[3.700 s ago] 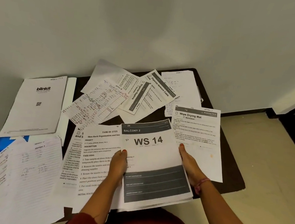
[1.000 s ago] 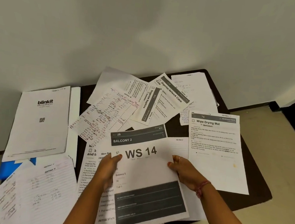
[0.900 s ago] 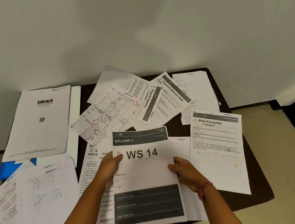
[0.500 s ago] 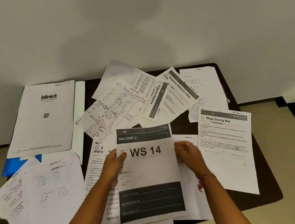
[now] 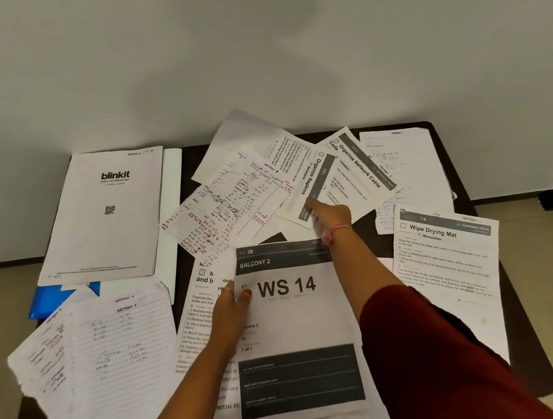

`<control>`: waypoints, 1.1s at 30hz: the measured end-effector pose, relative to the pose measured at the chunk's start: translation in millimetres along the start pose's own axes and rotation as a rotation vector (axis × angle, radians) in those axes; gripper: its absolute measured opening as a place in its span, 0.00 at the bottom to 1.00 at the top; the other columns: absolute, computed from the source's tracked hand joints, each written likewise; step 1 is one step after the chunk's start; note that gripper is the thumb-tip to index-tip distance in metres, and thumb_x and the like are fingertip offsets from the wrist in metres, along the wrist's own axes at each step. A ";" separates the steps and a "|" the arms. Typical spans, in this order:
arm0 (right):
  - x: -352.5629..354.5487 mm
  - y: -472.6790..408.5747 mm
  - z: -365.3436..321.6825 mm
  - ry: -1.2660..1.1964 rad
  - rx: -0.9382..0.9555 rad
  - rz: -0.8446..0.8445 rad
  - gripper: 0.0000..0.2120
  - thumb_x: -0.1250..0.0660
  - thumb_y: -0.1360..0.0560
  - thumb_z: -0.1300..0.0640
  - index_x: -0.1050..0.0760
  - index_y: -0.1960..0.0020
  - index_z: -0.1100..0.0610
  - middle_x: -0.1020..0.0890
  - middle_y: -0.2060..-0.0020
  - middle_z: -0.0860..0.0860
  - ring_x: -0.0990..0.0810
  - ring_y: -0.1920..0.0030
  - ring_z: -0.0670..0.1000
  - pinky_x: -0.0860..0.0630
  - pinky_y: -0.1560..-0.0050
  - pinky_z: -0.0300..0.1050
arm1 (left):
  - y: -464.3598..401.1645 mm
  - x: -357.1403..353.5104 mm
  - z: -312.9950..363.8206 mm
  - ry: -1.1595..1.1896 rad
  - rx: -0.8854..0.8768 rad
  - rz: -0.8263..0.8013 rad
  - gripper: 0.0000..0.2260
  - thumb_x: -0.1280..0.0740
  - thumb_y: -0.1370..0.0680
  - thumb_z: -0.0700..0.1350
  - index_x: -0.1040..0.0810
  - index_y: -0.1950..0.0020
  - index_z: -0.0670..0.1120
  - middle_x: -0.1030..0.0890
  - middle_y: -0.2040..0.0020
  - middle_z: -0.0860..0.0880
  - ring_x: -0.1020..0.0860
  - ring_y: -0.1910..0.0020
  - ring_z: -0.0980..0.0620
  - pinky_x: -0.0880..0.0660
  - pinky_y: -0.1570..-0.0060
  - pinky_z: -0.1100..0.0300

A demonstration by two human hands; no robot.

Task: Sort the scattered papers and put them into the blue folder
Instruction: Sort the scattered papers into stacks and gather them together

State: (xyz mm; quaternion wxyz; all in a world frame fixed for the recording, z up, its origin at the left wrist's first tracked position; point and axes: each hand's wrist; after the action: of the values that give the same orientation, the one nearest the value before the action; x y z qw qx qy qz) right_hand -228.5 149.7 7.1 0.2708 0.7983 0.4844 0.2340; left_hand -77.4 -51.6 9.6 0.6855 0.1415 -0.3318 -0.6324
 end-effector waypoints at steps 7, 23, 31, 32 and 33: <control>-13.0 1.5 -9.6 0.206 0.060 0.064 0.14 0.36 0.23 0.58 0.24 0.42 0.65 0.20 0.43 0.59 0.22 0.43 0.60 0.27 0.40 0.48 | 0.8 0.3 -3.4 0.020 0.012 -0.001 0.11 0.39 0.19 0.47 0.29 0.37 0.49 0.20 0.45 0.47 0.19 0.50 0.48 0.21 0.47 0.46; 116.0 113.1 -152.5 0.557 1.077 0.525 0.12 0.42 0.21 0.63 0.23 0.42 0.62 0.19 0.46 0.58 0.21 0.47 0.52 0.34 0.49 0.27 | 24.7 30.2 8.4 0.211 -0.157 -0.106 0.12 0.38 0.20 0.50 0.29 0.38 0.48 0.17 0.48 0.46 0.16 0.55 0.46 0.18 0.57 0.50; 194.2 141.6 -150.2 0.376 0.925 0.140 0.09 0.37 0.21 0.59 0.24 0.42 0.54 0.18 0.60 0.47 0.20 0.65 0.41 0.18 0.62 0.43 | 46.9 46.5 31.3 0.452 -0.140 -0.181 0.08 0.37 0.20 0.45 0.26 0.41 0.49 0.15 0.50 0.47 0.16 0.54 0.44 0.18 0.59 0.51; 196.5 144.6 -145.9 0.352 0.891 0.101 0.08 0.37 0.21 0.60 0.24 0.44 0.53 0.18 0.65 0.42 0.20 0.68 0.39 0.19 0.65 0.38 | 49.4 48.0 33.2 0.461 -0.141 -0.190 0.08 0.36 0.20 0.45 0.25 0.42 0.49 0.15 0.50 0.47 0.16 0.55 0.44 0.18 0.58 0.50; 197.4 146.6 -140.8 0.341 0.857 0.068 0.07 0.37 0.21 0.60 0.23 0.46 0.51 0.18 0.68 0.40 0.21 0.69 0.38 0.20 0.67 0.36 | 51.8 49.6 34.5 0.468 -0.145 -0.202 0.08 0.36 0.20 0.45 0.25 0.42 0.49 0.15 0.50 0.47 0.16 0.55 0.44 0.18 0.56 0.48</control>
State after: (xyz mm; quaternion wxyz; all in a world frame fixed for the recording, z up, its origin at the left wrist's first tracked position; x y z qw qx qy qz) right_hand -140.1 300.1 230.4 -0.1748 0.8039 0.5485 0.1493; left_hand -60.2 -83.2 80.6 0.6853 0.2668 -0.1024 -0.6699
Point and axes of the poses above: each hand's wrist, its own y-axis away from the middle knuckle, its own x-axis out of the back of the hand, z = x × y
